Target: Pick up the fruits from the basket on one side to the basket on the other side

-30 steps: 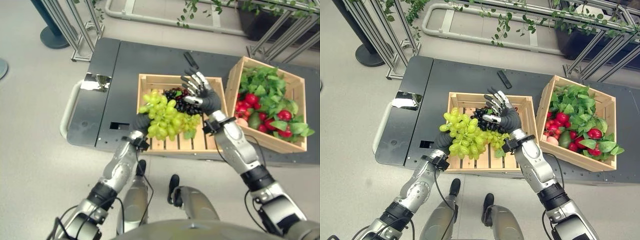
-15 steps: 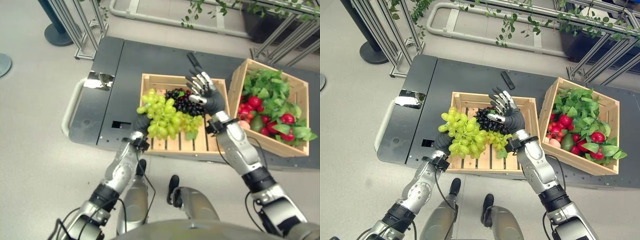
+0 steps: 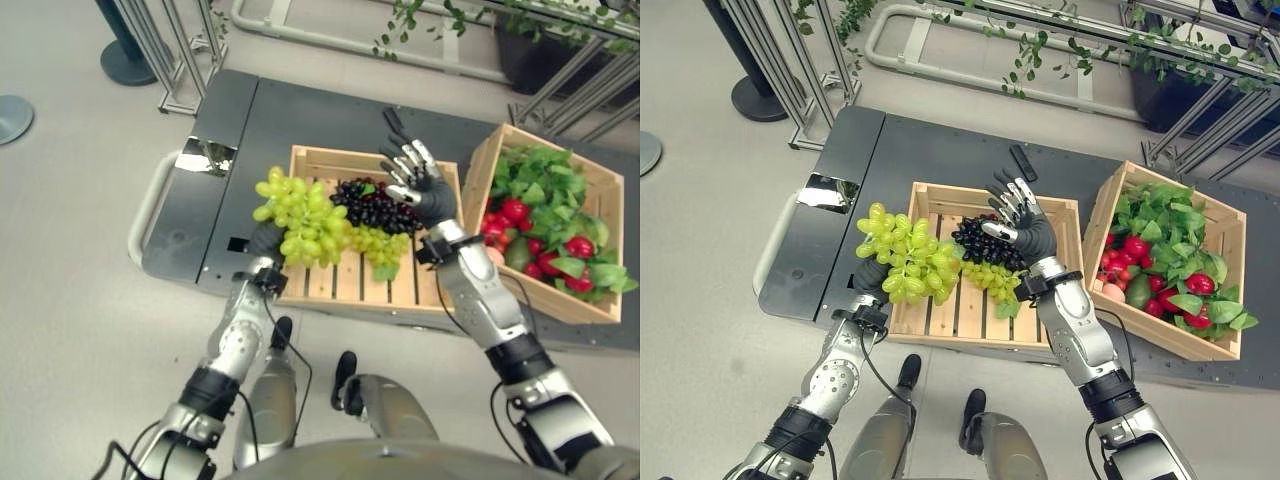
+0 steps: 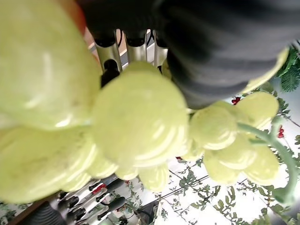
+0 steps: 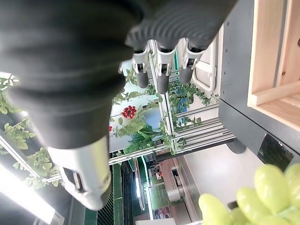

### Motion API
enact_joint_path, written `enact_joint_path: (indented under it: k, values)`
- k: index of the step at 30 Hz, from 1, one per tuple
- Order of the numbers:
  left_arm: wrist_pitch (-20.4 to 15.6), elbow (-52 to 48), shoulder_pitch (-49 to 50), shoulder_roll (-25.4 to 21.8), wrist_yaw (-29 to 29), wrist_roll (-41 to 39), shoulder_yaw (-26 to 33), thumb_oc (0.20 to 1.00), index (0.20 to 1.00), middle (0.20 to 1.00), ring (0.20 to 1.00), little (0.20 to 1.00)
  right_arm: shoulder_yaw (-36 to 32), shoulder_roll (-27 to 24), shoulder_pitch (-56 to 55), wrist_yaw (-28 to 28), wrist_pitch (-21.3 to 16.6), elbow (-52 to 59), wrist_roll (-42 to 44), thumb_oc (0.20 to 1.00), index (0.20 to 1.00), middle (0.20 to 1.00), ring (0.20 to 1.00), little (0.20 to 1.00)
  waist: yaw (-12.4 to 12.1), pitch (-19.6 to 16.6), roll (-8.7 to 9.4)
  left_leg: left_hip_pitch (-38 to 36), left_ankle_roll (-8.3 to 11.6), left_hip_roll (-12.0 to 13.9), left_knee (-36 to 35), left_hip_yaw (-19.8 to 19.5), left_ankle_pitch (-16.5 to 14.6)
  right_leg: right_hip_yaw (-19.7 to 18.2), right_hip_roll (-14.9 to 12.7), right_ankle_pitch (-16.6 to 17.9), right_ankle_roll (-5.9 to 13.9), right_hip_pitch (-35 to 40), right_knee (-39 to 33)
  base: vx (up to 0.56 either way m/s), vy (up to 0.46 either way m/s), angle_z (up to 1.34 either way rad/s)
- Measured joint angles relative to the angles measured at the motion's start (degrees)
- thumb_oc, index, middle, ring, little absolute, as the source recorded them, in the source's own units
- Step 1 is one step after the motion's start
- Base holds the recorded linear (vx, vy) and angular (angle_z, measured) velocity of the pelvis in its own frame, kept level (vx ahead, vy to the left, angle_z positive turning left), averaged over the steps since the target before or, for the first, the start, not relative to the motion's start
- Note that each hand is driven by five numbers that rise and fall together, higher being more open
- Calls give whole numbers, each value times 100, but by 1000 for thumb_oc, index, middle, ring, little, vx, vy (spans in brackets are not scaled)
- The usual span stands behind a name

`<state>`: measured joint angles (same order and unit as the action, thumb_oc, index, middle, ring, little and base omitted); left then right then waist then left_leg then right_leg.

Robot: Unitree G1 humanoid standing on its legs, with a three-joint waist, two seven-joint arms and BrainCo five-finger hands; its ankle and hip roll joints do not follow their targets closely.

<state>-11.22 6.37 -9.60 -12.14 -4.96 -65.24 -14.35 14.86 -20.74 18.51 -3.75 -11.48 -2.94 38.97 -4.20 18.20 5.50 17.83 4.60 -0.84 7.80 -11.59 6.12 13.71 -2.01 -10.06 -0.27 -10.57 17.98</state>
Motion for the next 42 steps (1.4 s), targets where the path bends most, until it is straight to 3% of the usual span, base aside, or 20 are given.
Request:
enact_joint_path:
  k: [1,2,3,6,9,11,12,15,17,30,33,34,35,36,37,38,39,40,41,42]
  values:
    - [-17,66,-69,36,6,-74,-19,200,200,200,200,200,-94,-51,-131,24,-36,55,-2,1000,1000,1000,1000,1000,93,7,-59,138,48,11,0,273,126,147,-48,-17,-6,37,-30,-117,-20,129]
    - [-24,136,-224,131,6,-124,-8,200,200,200,200,200,-298,-139,-337,105,-87,81,-5,1000,1000,1000,1000,1000,239,13,-151,381,-182,268,41,1163,41,532,-132,-56,-60,23,-69,-30,32,118]
    - [-85,147,-266,64,5,-181,67,200,200,200,200,200,-314,-36,-345,189,-78,44,-8,1000,1000,1000,1000,1000,90,75,72,528,-264,443,312,1602,-143,553,-265,-71,-101,-132,25,31,-5,76]
    - [-87,196,-179,69,49,-313,239,200,200,200,200,200,-309,68,-358,197,-77,125,-59,1000,1000,1000,1000,1000,73,93,60,349,-251,662,498,1820,-393,666,-371,-109,72,-177,134,60,-74,31]
    - [-110,194,-198,70,66,-313,274,200,200,200,200,200,-318,68,-382,231,-76,143,-69,1000,1000,1000,1000,1000,108,120,115,377,-350,551,415,1762,-224,706,-441,-132,166,-79,61,23,-39,52]
    - [-154,200,-247,70,117,-316,316,200,200,200,200,200,-319,85,-367,227,-73,143,-75,1000,1000,1000,1000,1000,-121,185,213,428,-412,452,399,1771,-183,749,-512,-157,250,-18,4,49,-26,52]
    - [-163,201,-260,69,143,-319,338,200,200,200,200,200,-321,94,-381,227,-75,144,-75,1000,1000,1000,1000,1000,-128,222,214,443,-479,416,389,1919,-139,816,-528,-213,299,86,4,99,27,86]
    - [-199,201,-342,-30,164,-329,436,200,200,200,200,200,-429,80,-583,268,-74,267,-136,1000,1000,1000,1000,1000,41,303,275,483,-627,825,527,3334,-283,1059,-655,-454,380,254,24,150,60,94]
    - [-206,201,-272,-68,177,-358,446,200,200,200,200,200,-510,173,-584,299,-76,296,-183,1000,1000,1000,1000,1000,-36,323,303,482,-741,752,569,3355,-351,1050,-732,-478,475,254,40,99,14,14]
    - [-248,194,-249,-79,263,-366,687,200,200,200,200,200,-631,195,-541,405,-81,264,-288,1000,1000,1000,1000,1000,-146,260,358,136,-725,368,700,2949,-752,1193,-888,-342,707,1008,-364,162,103,7]
    - [-212,308,-330,239,261,-367,665,200,200,200,200,200,-1023,34,-843,445,-88,303,-429,1000,1000,1000,1000,1000,23,251,125,-56,-988,-56,550,2565,-799,1044,-1355,-283,857,643,1398,255,201,61]
    - [-212,308,-330,239,261,-367,665,200,200,200,200,200,-1023,34,-843,445,-88,303,-429,1000,1000,1000,1000,1000,23,251,125,-56,-988,-56,550,2565,-799,1044,-1355,-283,857,643,1398,150,54,187]
    - [-203,203,-154,222,226,-365,509,200,200,200,200,200,-1143,18,-1357,485,-84,284,-464,1000,1000,1000,1000,1000,192,-6,80,-343,-1142,-264,439,2243,-842,313,-1543,205,898,-2,2667,230,55,126]
    - [-220,169,-178,221,183,-361,537,200,200,200,200,200,-1145,-3,-1359,471,-102,282,-489,1000,1000,1000,1000,1000,106,-29,86,-281,-1178,-258,468,2192,-907,58,-1389,157,932,-284,2753,321,36,124]
    - [-384,180,-316,229,174,-421,714,200,200,200,200,200,-1206,-64,-1099,409,-115,299,-574,1000,1000,1000,1000,1000,84,167,-198,-192,-1137,-203,538,1717,-825,-602,-445,-185,819,-728,2885,255,-105,21]
    - [-415,229,-431,233,184,-449,751,200,200,200,200,200,-1261,-106,-1090,399,-126,329,-579,1000,1000,1000,1000,1000,212,278,-398,-206,-1134,-179,441,1405,-761,-732,-27,-281,664,-875,2762,253,-226,102]
    - [-406,240,-504,214,204,-516,761,200,200,200,200,200,-1338,-135,-1211,413,-111,339,-579,1000,1000,1000,1000,1000,354,347,-530,-365,-1033,-347,88,1000,-529,-492,261,-315,587,-1134,2273,240,-257,128]
    - [-398,245,-505,248,211,-531,754,200,200,200,200,200,-1391,-141,-1384,417,-111,380,-579,1000,1000,1000,1000,1000,471,363,-486,-506,-1074,-496,-9,903,-479,-470,212,-306,582,-1213,2063,329,-338,157]
    - [-439,243,-483,385,209,-540,699,200,200,200,200,200,-1490,-164,-1637,426,-116,451,-579,1000,1000,1000,1000,1000,561,388,-579,-692,-1007,-774,-152,269,-441,-832,435,-353,382,-1271,1338,259,-216,133]
    - [-439,218,-472,444,201,-540,658,200,200,200,200,200,-1510,-167,-1741,442,-118,471,-578,1000,1000,1000,1000,1000,736,367,-649,-682,-968,-785,-187,143,-443,-1096,574,-253,379,-1227,859,261,-274,229]
